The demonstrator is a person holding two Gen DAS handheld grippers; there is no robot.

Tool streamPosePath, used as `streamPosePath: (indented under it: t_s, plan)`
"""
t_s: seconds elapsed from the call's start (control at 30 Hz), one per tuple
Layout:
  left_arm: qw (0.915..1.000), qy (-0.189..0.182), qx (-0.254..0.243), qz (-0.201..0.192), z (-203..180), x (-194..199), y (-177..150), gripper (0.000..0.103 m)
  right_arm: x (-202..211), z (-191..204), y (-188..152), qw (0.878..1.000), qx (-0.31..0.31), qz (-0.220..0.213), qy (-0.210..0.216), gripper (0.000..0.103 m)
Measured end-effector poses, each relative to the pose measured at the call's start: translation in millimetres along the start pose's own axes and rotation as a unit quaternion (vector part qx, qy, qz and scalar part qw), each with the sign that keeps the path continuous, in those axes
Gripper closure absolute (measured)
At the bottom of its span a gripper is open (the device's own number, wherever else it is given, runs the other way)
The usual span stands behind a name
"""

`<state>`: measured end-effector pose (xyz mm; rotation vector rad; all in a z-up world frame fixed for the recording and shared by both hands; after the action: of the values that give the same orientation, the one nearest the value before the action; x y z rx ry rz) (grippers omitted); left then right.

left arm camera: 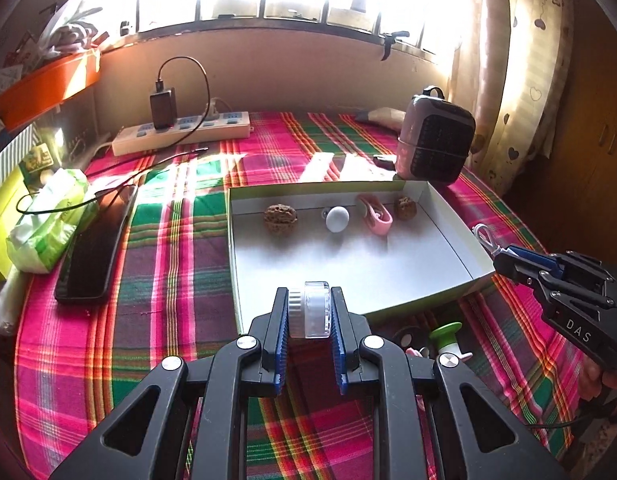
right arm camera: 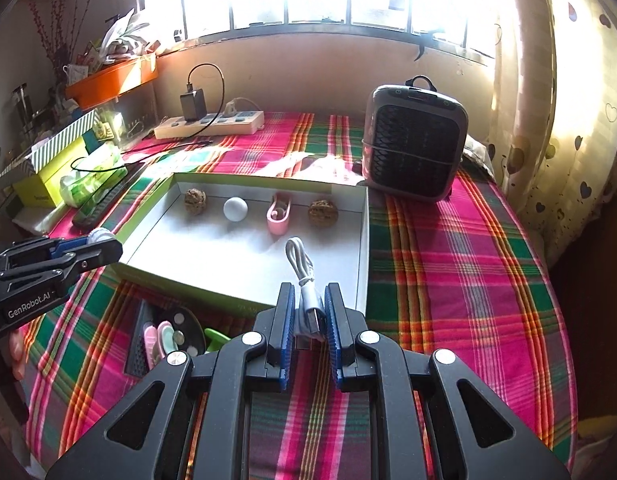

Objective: Organize objects
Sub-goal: 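Carry the white container and USB cable over the white box with both grippers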

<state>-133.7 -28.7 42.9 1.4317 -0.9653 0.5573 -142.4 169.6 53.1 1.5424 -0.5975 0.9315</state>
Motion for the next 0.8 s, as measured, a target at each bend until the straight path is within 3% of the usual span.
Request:
streamPosePath:
  t_s: [0.37,0.8]
  plan:
    - [1.0000,0.000,0.003,0.008,6,-23,39,0.086,-34,-9,41,0.999,-0.010,0.031,0.011,0.087]
    - [0.9988,0.019,0.000,0.045,11,-60,47,0.086,-74,-4,49,0.997,0.005,0.080,0.015,0.087]
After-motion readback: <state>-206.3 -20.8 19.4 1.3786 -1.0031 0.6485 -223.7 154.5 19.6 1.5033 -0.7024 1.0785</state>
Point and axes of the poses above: each gripper's, at about its wrist camera, not at the fingertips, and x roughly against the way its jaws point, z to its left, y to its top, the point moved 2 cm from there along -x, roughly the way its jaws point, and after that the axes turned 11 degrees about z, right-handed, at the moved point
